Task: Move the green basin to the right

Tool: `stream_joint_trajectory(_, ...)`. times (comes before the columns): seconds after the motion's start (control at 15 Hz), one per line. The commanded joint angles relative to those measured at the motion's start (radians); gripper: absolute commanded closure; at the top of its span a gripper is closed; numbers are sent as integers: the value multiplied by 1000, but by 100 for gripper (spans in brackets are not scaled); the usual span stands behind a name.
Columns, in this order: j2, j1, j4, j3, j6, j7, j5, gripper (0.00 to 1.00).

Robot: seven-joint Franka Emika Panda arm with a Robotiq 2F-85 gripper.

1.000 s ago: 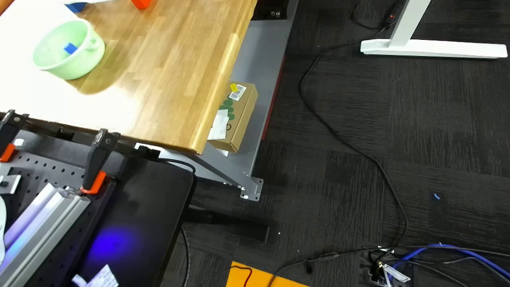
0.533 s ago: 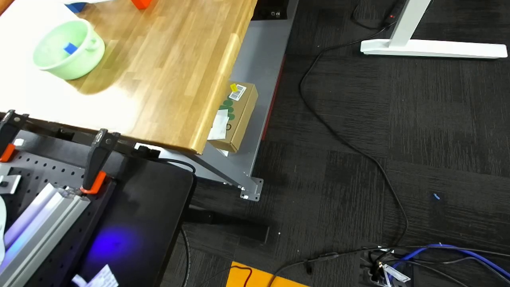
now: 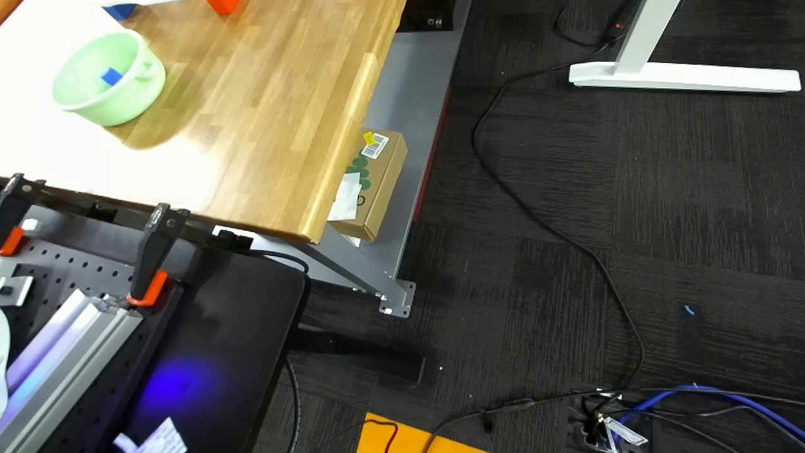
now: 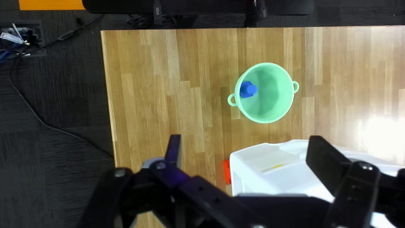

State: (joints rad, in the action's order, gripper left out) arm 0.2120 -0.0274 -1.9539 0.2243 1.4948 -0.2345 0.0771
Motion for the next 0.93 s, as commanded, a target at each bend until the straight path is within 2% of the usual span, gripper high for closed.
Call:
stream_joint_trajectory(0.0,-2,-29,2,-26,-2,-5,5,0)
stream_joint_trajectory(0.53,-4,-33,3,-34,18,10,-6,0)
stream_joint_trajectory(0.87,-3,-34,-5,-50,88,74,-47,0)
